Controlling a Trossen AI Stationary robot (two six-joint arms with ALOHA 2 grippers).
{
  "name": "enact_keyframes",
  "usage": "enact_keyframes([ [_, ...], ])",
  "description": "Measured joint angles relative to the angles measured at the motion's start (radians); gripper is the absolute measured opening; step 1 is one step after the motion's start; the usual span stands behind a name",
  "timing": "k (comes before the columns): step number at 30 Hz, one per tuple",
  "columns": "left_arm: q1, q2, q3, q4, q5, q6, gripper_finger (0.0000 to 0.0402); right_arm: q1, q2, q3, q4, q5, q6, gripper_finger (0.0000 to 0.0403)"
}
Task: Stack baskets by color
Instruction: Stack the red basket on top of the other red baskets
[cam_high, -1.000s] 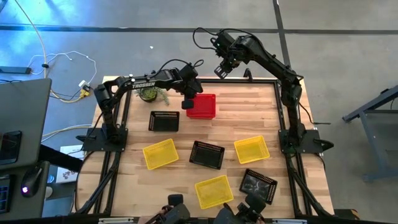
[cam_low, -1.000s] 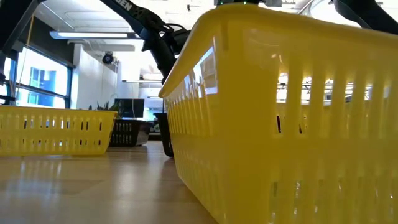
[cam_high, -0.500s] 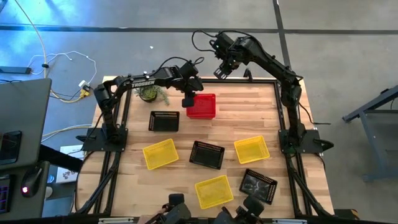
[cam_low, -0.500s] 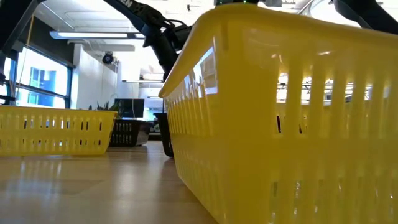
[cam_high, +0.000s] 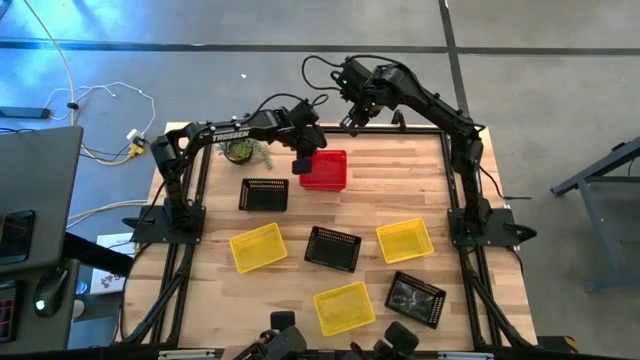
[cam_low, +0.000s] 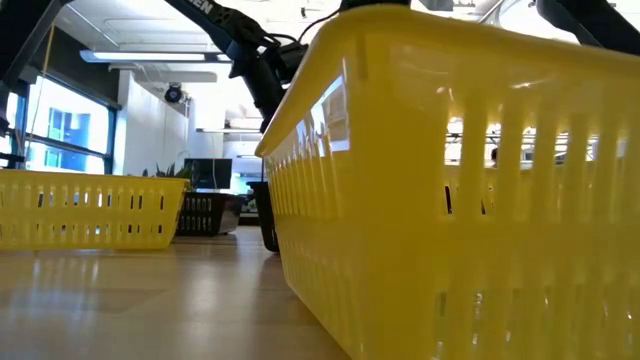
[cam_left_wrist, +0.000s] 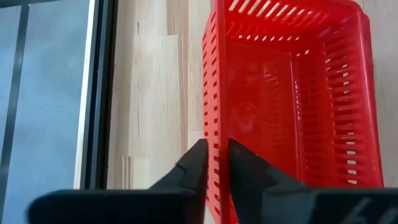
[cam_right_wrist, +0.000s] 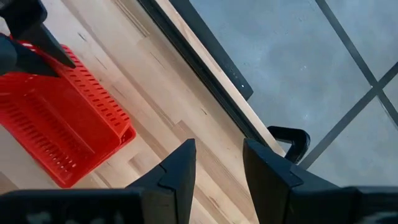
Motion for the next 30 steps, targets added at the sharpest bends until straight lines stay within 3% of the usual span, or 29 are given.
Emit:
enact_keyframes([
  [4, 0.002, 0.0, 0.0, -0.003, 0.0, 0.0, 0.0006, 0.0, 0.0, 0.0, -0.011, 0.001, 0.001, 0.0119],
  [12, 0.002, 0.0, 0.0, 0.004, 0.037, 0.0, 0.0003, 0.0, 0.0, 0.0, -0.023, 0.025, 0.001, 0.0119],
  [20, 0.012, 0.0, 0.089, -0.084, 0.09, 0.001, 0.0001, 0.0, 0.0, 0.0, -0.031, 0.025, -0.025, 0.0119],
  [25, 0.028, 0.0, 0.136, -0.152, 0.187, -0.01, 0.0001, 0.0, 0.0, 0.0, -0.038, 0.025, -0.024, 0.0119],
  [30, 0.051, 0.0, 0.14, -0.184, 0.189, -0.027, 0.0, 0.0, 0.0, 0.0, -0.041, 0.025, -0.024, 0.0119],
])
